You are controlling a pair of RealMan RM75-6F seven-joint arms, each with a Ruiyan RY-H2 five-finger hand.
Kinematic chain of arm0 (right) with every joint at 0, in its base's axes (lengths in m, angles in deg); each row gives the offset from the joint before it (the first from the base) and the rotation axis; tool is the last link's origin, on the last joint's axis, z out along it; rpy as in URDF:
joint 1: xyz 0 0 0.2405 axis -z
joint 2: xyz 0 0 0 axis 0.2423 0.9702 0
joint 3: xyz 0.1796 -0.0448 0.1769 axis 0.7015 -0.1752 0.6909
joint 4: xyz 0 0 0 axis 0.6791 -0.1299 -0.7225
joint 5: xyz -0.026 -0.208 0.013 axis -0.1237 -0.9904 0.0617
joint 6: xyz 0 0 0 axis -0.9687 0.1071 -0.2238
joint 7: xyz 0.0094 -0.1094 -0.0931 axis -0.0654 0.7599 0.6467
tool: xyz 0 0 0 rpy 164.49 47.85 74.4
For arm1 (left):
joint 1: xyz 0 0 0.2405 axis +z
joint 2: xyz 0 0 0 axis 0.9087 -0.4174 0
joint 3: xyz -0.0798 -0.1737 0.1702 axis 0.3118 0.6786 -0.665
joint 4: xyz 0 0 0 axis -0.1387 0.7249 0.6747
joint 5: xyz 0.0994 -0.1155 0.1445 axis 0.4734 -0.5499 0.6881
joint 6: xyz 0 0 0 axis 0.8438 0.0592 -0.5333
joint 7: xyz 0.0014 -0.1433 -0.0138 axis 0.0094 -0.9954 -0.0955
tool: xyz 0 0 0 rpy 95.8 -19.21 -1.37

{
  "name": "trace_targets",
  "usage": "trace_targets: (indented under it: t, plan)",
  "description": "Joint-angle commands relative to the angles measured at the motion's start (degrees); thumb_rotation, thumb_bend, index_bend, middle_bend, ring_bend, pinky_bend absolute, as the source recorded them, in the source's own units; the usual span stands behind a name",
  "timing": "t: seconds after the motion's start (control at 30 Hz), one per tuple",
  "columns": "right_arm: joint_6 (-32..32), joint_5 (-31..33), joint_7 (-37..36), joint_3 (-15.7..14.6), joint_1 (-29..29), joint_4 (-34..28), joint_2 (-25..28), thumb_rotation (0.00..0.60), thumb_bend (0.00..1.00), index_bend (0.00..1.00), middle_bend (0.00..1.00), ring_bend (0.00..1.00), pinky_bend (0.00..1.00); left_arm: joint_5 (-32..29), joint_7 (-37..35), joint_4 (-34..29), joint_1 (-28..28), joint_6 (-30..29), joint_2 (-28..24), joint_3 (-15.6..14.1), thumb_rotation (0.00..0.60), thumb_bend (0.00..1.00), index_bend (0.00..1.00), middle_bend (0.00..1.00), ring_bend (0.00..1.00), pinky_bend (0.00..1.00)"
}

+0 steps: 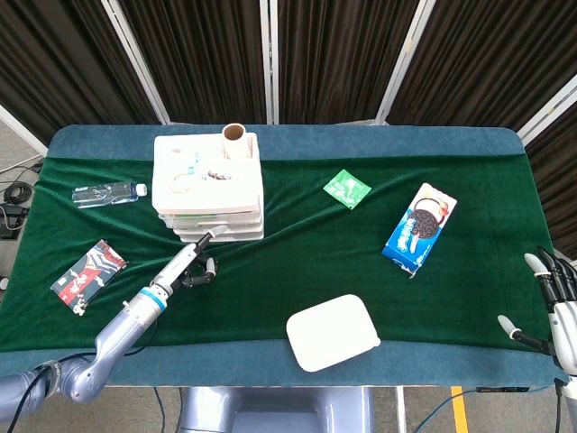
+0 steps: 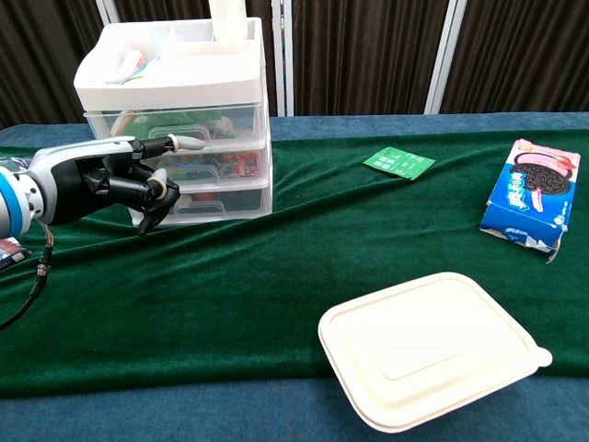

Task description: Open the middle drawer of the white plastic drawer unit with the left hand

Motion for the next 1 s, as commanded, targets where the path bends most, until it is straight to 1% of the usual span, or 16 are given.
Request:
trace_targets:
  t: [0.03, 0.27, 0.63, 1.0]
  plan:
    - [-0.04, -0.01, 0.00, 0.01, 0.01, -0.02, 0.01, 0.600, 0.08, 0.05, 0.00, 0.00, 0.00, -0.05, -0.26, 0.18, 0.10, -0.13, 0.03, -0.04, 0.600, 0.88, 0.00, 0.77, 0.63, 0.66]
    - [-0.02, 0.03, -0.03, 0.04, 0.00, -0.01, 0.02, 0.600, 0.08, 0.05, 0.00, 0.00, 0.00, -0.47, -0.43, 1.19, 0.12, -0.64, 0.59, 0.19, 0.600, 0.88, 0.00, 0.77, 0.63, 0.66]
    - [0.26, 0.33, -0.46, 0.12, -0.07, 0.24, 0.05, 0.600, 0.08, 0.05, 0.00, 0.00, 0.00, -2.88, 0.56, 2.99, -0.94, 0.05, 2.46, 1.16, 0.600, 0.88, 0.00, 0.77, 0.63, 0.66]
    - [0.41, 0.26, -0.28, 0.07, -0.15, 0.25, -0.03, 0.600, 0.08, 0.05, 0.00, 0.00, 0.00, -4.08, 0.91, 3.01, -1.57, 0.78, 2.86, 1.96, 0.600, 0.88, 0.00, 0.77, 0.63, 0.66]
